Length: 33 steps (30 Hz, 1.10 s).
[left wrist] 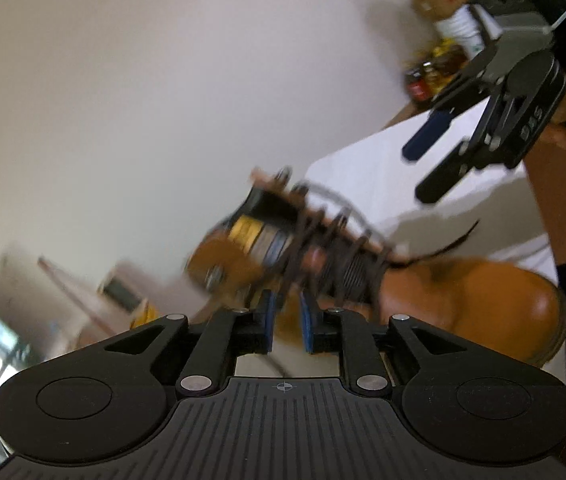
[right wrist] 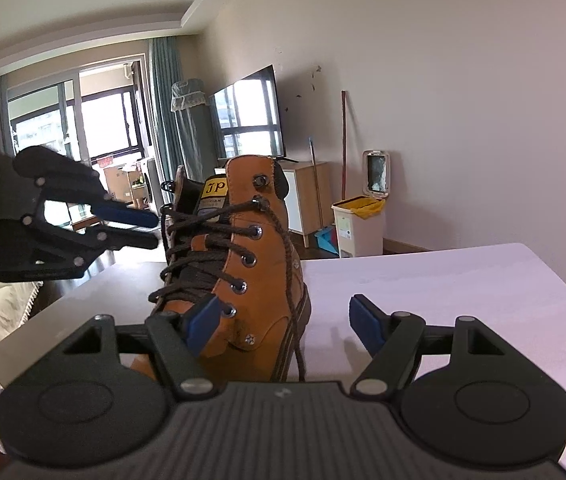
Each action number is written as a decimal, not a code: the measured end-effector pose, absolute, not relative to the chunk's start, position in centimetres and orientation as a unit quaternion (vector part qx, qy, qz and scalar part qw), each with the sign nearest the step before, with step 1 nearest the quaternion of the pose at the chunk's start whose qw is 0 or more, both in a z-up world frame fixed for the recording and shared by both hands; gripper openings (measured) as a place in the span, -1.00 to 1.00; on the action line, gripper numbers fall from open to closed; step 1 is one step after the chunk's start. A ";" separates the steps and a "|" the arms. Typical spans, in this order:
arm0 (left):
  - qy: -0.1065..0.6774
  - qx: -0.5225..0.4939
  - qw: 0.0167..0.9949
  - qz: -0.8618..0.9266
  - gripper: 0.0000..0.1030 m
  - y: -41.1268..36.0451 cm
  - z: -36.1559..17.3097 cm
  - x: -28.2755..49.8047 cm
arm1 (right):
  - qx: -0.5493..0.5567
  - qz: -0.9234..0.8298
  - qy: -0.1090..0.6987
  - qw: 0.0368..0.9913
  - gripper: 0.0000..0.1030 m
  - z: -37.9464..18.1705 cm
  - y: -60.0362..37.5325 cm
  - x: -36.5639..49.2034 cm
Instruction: Lace up shoes with both hands
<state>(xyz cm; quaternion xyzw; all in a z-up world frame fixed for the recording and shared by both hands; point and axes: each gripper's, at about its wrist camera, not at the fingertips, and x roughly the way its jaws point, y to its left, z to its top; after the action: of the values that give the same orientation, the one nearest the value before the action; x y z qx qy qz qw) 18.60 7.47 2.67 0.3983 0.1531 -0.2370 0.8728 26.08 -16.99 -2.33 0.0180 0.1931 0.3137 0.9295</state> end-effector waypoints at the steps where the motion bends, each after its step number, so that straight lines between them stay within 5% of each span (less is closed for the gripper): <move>1: 0.153 0.398 0.874 -0.233 -0.55 7.7 2.5 18.6 | 0.017 0.315 0.192 0.929 0.43 -2.2 -16.9 26.3; 11: 0.152 0.383 0.884 -0.221 -0.49 8.7 1.5 20.6 | -0.036 0.335 0.186 0.923 0.29 -0.9 -15.0 29.1; 13: 0.153 0.377 0.885 -0.227 -0.78 8.7 1.4 21.0 | -0.048 0.338 0.189 0.921 0.28 -1.0 -14.6 29.6; 15: 0.155 0.373 0.886 -0.227 -0.85 8.8 1.2 21.3 | -0.056 0.338 0.189 0.920 0.27 -1.0 -14.4 30.1; 17: 0.155 0.372 0.886 -0.228 -0.88 8.8 1.1 21.3 | -0.055 0.333 0.177 0.924 -0.17 -0.7 -14.4 30.0; 20: 0.152 0.374 0.887 -0.224 -0.88 8.9 1.0 21.0 | -0.056 0.357 0.142 0.921 -0.29 0.6 -14.0 28.3; 25: 0.151 0.367 0.891 -0.221 -0.78 8.9 1.0 20.7 | -0.156 0.408 0.110 0.893 -0.29 1.8 -9.3 25.4; 33: 0.149 0.360 0.892 -0.230 -0.51 8.7 0.7 19.6 | -0.408 0.355 0.031 0.841 -0.61 0.0 -3.6 23.7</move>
<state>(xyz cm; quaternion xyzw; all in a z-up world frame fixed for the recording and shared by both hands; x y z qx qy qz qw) 19.55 8.66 0.65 0.3595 0.1493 -0.2300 0.8919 23.68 -3.56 0.02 -0.4083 0.0310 0.3546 0.8406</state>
